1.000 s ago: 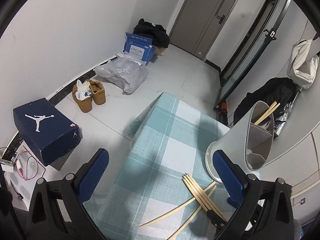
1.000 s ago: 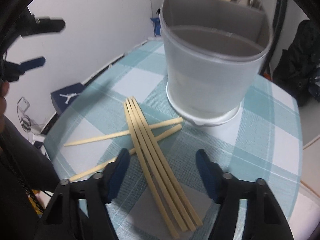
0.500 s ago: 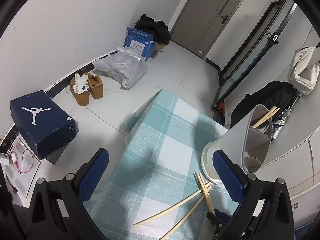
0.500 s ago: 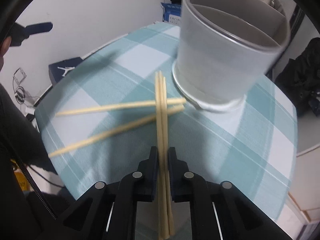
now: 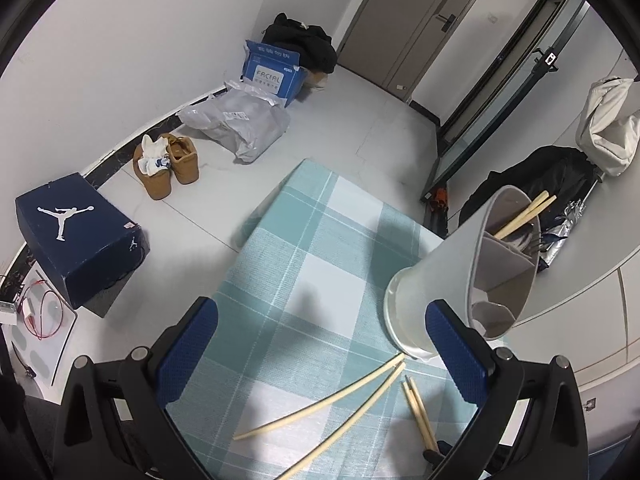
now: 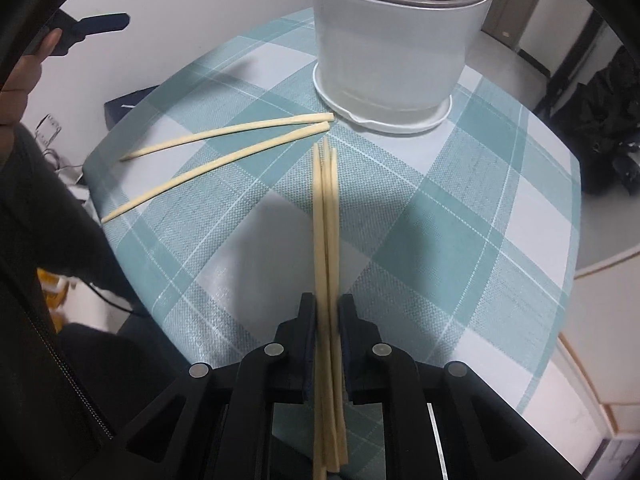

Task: Organize utensils
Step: 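Lift the chopsticks with the right tool while the left tool lowers toward the chopsticks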

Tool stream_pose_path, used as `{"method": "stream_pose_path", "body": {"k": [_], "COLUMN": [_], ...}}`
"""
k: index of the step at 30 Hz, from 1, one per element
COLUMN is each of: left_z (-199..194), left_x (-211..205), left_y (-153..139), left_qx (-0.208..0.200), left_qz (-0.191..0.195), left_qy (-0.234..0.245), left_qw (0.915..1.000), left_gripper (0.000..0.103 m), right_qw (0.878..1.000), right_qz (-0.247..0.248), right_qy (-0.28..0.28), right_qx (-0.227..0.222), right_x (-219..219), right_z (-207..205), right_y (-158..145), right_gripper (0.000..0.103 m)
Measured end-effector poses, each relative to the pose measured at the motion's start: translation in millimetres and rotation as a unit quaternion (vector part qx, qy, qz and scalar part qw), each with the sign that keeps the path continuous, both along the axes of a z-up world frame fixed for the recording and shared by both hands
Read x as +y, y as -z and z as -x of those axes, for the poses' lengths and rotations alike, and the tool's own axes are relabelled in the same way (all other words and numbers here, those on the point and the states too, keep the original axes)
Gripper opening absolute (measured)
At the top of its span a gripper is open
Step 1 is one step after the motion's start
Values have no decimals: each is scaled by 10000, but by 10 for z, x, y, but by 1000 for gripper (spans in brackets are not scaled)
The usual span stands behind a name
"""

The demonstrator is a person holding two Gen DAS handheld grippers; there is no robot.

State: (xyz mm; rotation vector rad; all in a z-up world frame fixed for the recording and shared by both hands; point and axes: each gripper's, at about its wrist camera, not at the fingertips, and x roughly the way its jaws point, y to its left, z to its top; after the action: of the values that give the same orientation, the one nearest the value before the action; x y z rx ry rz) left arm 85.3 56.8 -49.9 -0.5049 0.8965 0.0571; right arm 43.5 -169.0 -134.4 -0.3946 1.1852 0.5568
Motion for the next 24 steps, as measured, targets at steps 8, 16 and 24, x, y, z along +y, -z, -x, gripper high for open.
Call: {"method": "stream_pose_path", "body": {"k": [8,16,24], "left_z": [8,-39,-65], "left_x": [41,92,50], "left_y": [19,111,182], "left_qx": [57,239,345], "left_qz": [-158,-207,-586], "left_qy": [-113,-229,-49], "left_qw": [9998,9992,9977], "left_gripper": [102,102,102], "right_qw": [9984,9977,9980], "right_qz": [-449,-273,-48], "right_qy": [218,302,92], "right_qx": [-284,-547,-621], "right_x": [-98,40,261], "right_z": [-288,-603,-699], "right_y": [-192,-82,44], "right_gripper": [32,31,21]}}
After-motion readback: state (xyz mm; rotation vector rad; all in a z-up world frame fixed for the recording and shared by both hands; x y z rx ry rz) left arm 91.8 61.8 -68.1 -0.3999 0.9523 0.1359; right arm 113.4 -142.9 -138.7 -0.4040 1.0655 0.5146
